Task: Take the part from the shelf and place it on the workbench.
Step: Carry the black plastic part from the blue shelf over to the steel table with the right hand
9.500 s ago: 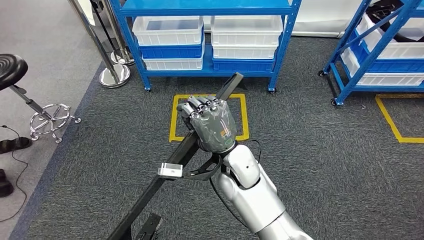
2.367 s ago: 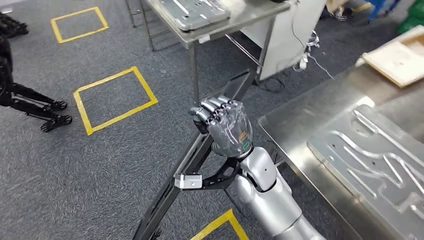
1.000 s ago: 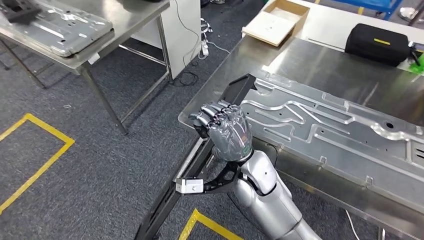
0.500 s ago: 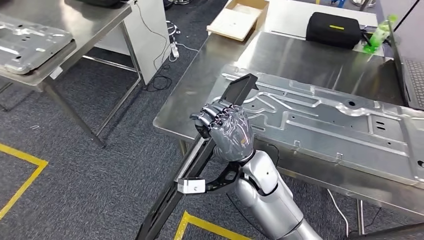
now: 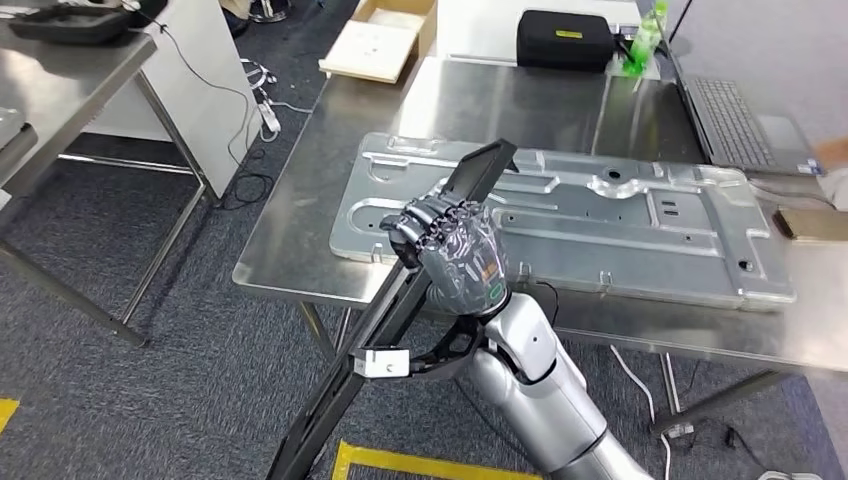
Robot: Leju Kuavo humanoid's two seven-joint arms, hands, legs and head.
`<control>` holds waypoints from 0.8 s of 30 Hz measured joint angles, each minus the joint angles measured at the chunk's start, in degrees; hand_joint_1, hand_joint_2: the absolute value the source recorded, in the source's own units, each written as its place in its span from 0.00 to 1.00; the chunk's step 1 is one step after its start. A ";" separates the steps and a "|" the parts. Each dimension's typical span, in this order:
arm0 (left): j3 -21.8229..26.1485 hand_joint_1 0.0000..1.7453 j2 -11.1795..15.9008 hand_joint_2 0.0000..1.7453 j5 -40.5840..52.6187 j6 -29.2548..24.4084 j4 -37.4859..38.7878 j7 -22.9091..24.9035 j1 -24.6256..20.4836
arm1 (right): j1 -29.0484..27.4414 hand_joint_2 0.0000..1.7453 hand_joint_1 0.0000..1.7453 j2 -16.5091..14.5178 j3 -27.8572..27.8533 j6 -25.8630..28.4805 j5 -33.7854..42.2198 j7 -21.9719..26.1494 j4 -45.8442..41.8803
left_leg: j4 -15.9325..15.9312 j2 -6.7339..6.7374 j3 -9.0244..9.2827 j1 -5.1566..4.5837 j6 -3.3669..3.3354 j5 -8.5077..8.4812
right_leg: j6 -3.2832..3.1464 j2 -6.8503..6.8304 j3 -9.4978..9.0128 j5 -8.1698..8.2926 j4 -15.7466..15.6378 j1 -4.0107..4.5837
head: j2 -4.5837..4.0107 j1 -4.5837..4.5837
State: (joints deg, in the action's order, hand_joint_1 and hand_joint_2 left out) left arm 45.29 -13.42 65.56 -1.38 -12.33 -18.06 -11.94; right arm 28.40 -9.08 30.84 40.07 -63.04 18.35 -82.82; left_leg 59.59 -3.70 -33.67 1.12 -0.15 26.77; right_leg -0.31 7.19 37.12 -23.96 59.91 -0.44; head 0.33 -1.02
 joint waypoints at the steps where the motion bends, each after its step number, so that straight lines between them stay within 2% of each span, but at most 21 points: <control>1: -0.04 0.00 -0.08 1.00 0.03 -0.03 0.01 0.01 -0.07 | 0.04 1.00 1.00 0.01 0.00 0.00 -0.02 -0.10 0.03 | -0.19 0.52 0.11 0.05 -0.24 -0.16 | 0.41 0.43 0.13 0.15 -0.18 -0.06 | 0.00 0.02; 2: -0.07 0.00 -0.14 1.00 0.04 -0.07 0.01 -0.01 -0.14 | 0.08 1.00 1.00 0.02 0.00 0.01 -0.02 -0.22 0.04 | -0.60 1.10 0.29 0.15 -0.56 -0.38 | 0.74 -0.14 0.20 0.09 -0.12 0.03 | 0.00 -0.03; 4: -0.11 0.00 -0.36 1.00 0.04 -0.12 0.02 -0.07 -0.31 | 0.38 1.00 1.00 0.05 0.01 0.03 -0.04 -0.39 0.07 | -1.38 2.45 0.68 0.44 -1.29 -0.78 | 1.25 -3.20 1.47 -1.63 2.55 0.32 | 0.00 -0.25; 5: -0.11 0.00 -0.38 1.00 0.03 -0.14 0.02 -0.09 -0.34 | 0.51 1.00 1.00 0.06 0.02 0.03 -0.04 -0.43 0.09 | -1.54 3.15 0.79 0.38 -1.51 -0.82 | 1.41 -5.07 2.93 -3.30 5.63 0.27 | 0.00 -0.36; 6: -0.11 0.00 -0.42 1.00 0.03 -0.15 0.02 -0.10 -0.28 | 0.60 1.00 1.00 0.08 0.03 0.03 -0.04 -0.46 0.15 | -1.56 3.88 0.81 0.33 -1.63 -0.77 | 1.61 -6.13 4.87 -5.10 9.46 0.13 | 0.00 -0.44; 7: -0.11 0.00 -0.40 1.00 0.03 -0.15 0.02 -0.09 -0.19 | 0.61 1.00 1.00 0.12 0.04 0.02 -0.04 -0.50 0.23 | -1.54 4.66 0.81 0.30 -1.63 -0.70 | 1.82 -6.58 6.68 -6.36 12.93 -0.08 | 0.00 -0.45; 8: -0.11 0.00 -0.38 1.00 0.03 -0.14 0.02 -0.08 -0.12 | 0.57 1.00 1.00 0.18 0.05 0.02 -0.04 -0.55 0.33 | -1.50 5.43 0.83 0.31 -1.60 -0.60 | 2.00 -6.82 7.76 -6.67 14.92 -0.28 | 0.00 -0.45; 9: -0.11 0.00 -0.38 1.00 0.02 -0.13 0.02 -0.08 -0.09 | 0.55 1.00 1.00 0.25 0.07 0.01 -0.04 -0.68 0.42 | -1.46 6.19 0.88 0.33 -1.51 -0.48 | 2.13 -7.04 7.70 -5.85 14.67 -0.47 | 0.00 -0.45; 10: -0.11 0.00 -0.39 1.00 0.01 -0.11 0.02 -0.09 -0.11 | 0.56 1.00 1.00 0.31 0.08 0.01 -0.04 -0.84 0.48 | -1.42 6.89 1.01 0.36 -1.36 -0.32 | 2.19 -7.42 6.39 -4.15 12.14 -0.60 | 0.00 -0.45; 12: -0.11 0.00 -0.41 1.00 -0.05 -0.07 0.02 -0.10 -0.18 | 0.62 1.00 1.00 0.34 0.09 0.02 -0.04 -1.19 0.49 | -1.29 8.08 1.44 0.25 -0.86 0.17 | 1.99 -9.53 2.05 -0.82 4.13 -0.39 | 0.00 -0.46; 13: -0.11 0.00 -0.41 1.00 -0.09 -0.07 0.02 -0.10 -0.20 | 0.65 1.00 1.00 0.34 0.10 0.02 -0.03 -1.29 0.48 | -1.24 8.56 1.64 0.10 -0.54 0.40 | 1.70 -10.38 0.55 -0.03 1.29 -0.15 | 0.00 -0.44; 14: -0.11 0.00 -0.40 1.00 -0.11 -0.06 0.02 -0.11 -0.24 | 0.67 1.00 1.00 0.34 0.10 0.03 -0.03 -1.38 0.47 | -1.22 9.02 1.82 -0.08 -0.18 0.60 | 1.36 -10.88 -0.14 0.14 -0.19 0.12 | 0.00 -0.43; 16: -0.11 0.00 -0.41 1.00 -0.15 -0.07 0.02 -0.10 -0.32 | 0.67 1.00 1.00 0.38 0.11 0.03 -0.03 -1.46 0.45 | -1.40 10.02 2.19 -0.23 0.55 0.83 | 0.62 -9.88 -0.01 -0.02 -0.42 0.40 | 0.00 -0.40; 17: -0.11 0.00 -0.42 1.00 -0.16 -0.07 0.02 -0.10 -0.39 | 0.65 1.00 1.00 0.40 0.11 0.03 -0.03 -1.50 0.44 | -1.33 9.86 2.36 -0.13 0.93 1.12 | 0.27 -9.24 -0.09 0.01 -0.55 0.29 | 0.00 -0.40; 19: -0.12 0.00 -0.43 1.00 -0.16 -0.08 0.02 -0.11 -0.47 | 0.72 1.00 1.00 0.44 0.11 0.02 -0.03 -1.56 0.43 | 1.02 7.70 1.68 0.13 1.34 2.98 | -0.50 -8.07 -0.41 0.12 -0.92 -0.04 | 0.00 -0.37; 21: -0.12 0.00 -0.41 1.00 -0.17 -0.08 0.02 -0.07 -0.30 | 0.71 1.00 1.00 0.44 0.12 0.01 -0.11 -1.64 0.45 | 7.80 4.99 -1.49 0.21 1.35 6.45 | -1.10 -7.11 -0.57 0.08 -1.01 -0.08 | 0.00 -0.32; 22: -0.11 0.00 -0.39 1.00 -0.19 -0.07 0.02 -0.04 -0.13 | 0.65 1.00 1.00 0.44 0.13 0.00 -0.29 -1.70 0.48 | 11.67 4.45 -3.55 0.16 1.33 7.87 | -1.28 -6.60 -0.59 0.02 -0.96 0.06 | 0.00 -0.29; 23: -0.11 0.00 -0.37 1.00 -0.20 -0.07 0.02 -0.01 0.03 | 0.57 1.00 1.00 0.44 0.13 -0.01 -0.55 -1.77 0.52 | 14.35 4.20 -5.17 0.10 1.26 8.36 | -1.42 -6.05 -0.62 -0.04 -0.89 0.24 | 0.00 -0.30; 24: -0.11 0.00 -0.35 1.00 -0.20 -0.06 0.02 0.01 0.13 | 0.51 1.00 1.00 0.45 0.13 -0.01 -0.78 -1.85 0.55 | 15.04 4.10 -5.93 0.06 1.12 7.69 | -1.51 -5.55 -0.70 -0.13 -0.79 0.43 | 0.00 -0.29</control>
State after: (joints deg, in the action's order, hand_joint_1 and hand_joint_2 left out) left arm 45.18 -13.77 65.36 -1.44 -12.31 -18.06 -11.82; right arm 28.90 -8.62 30.97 40.06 -63.82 16.50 -82.26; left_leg 74.63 0.40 -39.60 1.19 0.97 34.46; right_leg -1.83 1.64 36.42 -24.08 59.11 -0.01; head 0.33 -1.31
